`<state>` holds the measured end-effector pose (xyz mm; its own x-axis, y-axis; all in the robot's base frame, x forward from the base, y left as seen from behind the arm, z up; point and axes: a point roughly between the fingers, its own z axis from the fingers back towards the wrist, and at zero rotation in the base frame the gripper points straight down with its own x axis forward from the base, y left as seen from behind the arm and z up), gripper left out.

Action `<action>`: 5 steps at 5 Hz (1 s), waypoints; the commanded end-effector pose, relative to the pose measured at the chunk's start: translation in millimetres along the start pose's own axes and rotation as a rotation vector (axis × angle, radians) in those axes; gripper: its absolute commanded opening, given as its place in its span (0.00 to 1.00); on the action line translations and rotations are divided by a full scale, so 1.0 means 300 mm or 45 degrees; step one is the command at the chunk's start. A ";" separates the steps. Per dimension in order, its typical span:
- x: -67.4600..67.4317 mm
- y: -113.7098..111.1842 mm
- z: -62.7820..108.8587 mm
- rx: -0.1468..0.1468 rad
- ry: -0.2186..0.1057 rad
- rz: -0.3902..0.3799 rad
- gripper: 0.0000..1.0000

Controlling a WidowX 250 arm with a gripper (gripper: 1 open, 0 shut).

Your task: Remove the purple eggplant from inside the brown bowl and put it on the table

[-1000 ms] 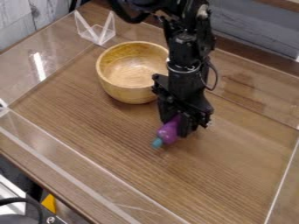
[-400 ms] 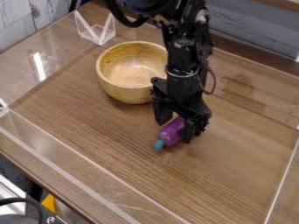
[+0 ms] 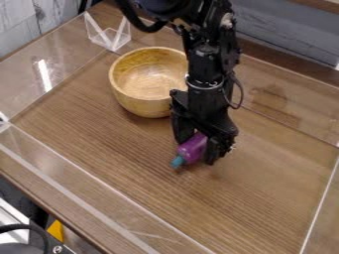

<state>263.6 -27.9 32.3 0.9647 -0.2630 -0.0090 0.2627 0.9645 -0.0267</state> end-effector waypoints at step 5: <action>0.040 0.077 0.224 -0.002 -0.167 0.077 1.00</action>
<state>274.1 -9.3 79.9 0.9788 -0.1984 0.0511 0.2008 0.9785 -0.0469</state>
